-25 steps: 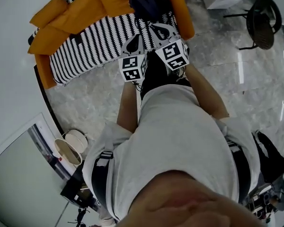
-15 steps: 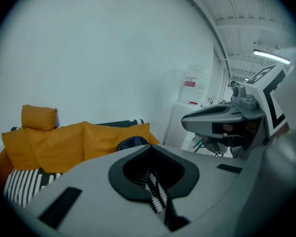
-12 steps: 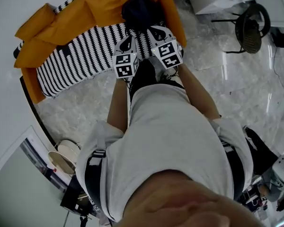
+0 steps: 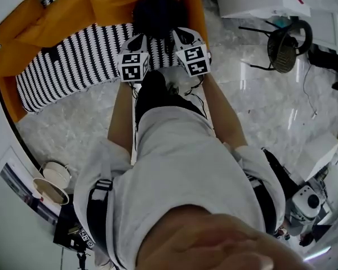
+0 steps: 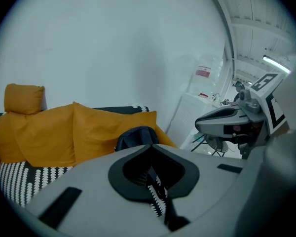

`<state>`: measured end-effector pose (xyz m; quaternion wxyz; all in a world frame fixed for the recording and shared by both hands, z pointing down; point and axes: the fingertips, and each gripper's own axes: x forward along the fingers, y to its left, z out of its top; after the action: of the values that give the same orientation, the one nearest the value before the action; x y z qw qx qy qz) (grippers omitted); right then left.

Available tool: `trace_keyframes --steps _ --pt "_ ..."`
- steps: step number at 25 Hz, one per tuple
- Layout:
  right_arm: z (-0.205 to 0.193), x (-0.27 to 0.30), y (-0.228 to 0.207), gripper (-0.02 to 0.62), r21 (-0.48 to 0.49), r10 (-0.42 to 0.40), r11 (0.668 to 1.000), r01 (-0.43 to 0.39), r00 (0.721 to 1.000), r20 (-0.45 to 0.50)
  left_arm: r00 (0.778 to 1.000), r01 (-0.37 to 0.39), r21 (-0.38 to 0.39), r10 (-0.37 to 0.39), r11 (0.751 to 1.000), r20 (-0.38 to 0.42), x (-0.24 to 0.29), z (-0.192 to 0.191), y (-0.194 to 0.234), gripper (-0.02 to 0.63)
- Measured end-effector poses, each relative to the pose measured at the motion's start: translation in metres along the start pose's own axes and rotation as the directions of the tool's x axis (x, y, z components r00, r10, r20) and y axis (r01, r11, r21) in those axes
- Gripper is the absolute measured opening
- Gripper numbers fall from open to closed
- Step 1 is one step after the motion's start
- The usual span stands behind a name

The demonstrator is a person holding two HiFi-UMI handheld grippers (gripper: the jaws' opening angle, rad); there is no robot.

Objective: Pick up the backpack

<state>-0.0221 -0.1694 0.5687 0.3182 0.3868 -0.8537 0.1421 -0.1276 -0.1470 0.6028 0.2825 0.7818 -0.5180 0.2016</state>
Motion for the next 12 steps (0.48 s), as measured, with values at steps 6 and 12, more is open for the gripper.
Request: trace_keyframes --steps 6,12 --pt "-0.017 0.034 -0.015 0.041 -0.009 0.052 0.999 -0.052 0.998 -0.032 0.998 0.064 -0.045 -0.064 0.997 -0.006 0.034 -0.009 0.021 0.014" --pt "-0.028 0.073 -0.022 0.041 0.022 0.032 0.999 -0.031 0.999 -0.040 0.997 0.046 -0.089 -0.051 0.995 -0.055 0.083 -0.020 0.042 0.014"
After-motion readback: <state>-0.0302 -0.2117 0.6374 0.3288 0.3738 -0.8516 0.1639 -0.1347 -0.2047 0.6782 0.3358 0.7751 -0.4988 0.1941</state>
